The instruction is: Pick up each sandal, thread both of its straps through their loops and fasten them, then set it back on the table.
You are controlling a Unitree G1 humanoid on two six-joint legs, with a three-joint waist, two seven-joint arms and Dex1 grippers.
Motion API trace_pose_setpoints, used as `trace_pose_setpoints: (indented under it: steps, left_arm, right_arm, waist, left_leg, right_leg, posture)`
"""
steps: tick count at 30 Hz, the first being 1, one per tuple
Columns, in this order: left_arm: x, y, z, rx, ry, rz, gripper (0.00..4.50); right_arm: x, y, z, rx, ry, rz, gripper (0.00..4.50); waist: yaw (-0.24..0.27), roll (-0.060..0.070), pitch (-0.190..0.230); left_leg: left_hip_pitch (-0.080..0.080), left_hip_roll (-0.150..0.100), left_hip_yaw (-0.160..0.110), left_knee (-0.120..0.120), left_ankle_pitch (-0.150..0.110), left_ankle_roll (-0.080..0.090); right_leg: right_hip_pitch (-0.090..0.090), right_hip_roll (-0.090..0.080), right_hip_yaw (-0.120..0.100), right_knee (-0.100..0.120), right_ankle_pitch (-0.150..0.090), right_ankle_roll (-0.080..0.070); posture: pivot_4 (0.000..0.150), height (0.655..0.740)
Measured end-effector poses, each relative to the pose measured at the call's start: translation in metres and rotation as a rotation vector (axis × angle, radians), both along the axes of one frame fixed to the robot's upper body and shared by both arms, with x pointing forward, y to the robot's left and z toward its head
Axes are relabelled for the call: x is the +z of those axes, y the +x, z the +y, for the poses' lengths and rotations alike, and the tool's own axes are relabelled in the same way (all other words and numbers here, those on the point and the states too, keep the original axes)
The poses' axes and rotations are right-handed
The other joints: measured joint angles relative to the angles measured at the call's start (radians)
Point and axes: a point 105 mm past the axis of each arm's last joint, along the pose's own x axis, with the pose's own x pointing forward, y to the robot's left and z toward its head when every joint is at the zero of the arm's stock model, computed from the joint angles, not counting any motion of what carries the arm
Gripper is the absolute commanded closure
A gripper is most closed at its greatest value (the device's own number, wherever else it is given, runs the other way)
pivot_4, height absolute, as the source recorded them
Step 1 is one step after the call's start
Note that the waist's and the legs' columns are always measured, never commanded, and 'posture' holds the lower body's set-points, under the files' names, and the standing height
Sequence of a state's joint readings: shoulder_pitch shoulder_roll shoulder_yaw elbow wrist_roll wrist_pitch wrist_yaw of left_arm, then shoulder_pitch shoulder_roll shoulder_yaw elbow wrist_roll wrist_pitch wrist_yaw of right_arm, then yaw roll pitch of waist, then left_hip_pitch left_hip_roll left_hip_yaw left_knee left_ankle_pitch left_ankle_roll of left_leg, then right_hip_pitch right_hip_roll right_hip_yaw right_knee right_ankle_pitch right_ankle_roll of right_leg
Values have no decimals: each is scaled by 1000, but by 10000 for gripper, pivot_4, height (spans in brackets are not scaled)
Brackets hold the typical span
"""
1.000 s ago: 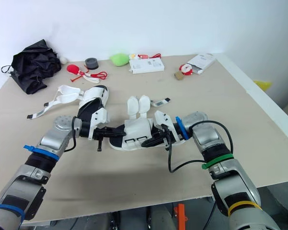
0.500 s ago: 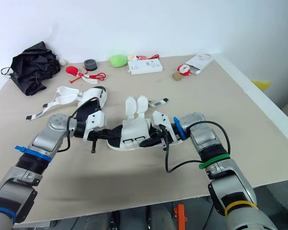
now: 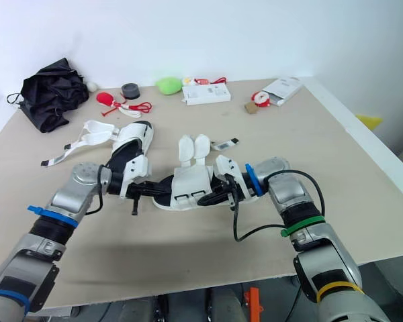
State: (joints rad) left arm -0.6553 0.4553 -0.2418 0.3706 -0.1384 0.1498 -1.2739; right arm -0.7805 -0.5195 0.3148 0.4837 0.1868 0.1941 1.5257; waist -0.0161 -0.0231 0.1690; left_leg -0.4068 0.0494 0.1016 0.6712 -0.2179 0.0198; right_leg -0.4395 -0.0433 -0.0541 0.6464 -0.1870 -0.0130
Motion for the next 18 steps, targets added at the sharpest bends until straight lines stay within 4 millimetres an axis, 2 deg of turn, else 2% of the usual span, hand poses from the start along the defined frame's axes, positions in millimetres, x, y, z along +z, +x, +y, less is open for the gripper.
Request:
trace_pose_setpoints:
  steps: [6, 16, 18]
  left_arm:
    - [-5, -3, -8, 2, -47, -5, 44360]
    - [-16, -4, 0, 2, -79, -11, 44360]
    - [-16, -4, 1, 0, -88, -6, 45000]
  right_arm:
    - [0, -1, -2, -3, -7, 2, 45000]
    - [0, -2, -1, -7, -17, 15, 45000]
    - [0, -2, 0, -8, -18, 22, 38574]
  waist:
    - [2, 1, -3]
    - [3, -1, -11]
    - [3, -1, -11]
  left_leg:
    - [0, -2, -1, 0, 0, 0]
    - [0, -2, -1, -1, -1, -1]
    - [0, -2, -1, -2, -1, -1]
  right_leg:
    - [1, -2, 0, 0, 0, 1]
    - [0, -2, -1, -1, -2, 0]
    - [0, -2, -1, -1, -2, -1]
  posture:
    - [1500, 7400]
    - [1500, 7400]
    - [1500, 7400]
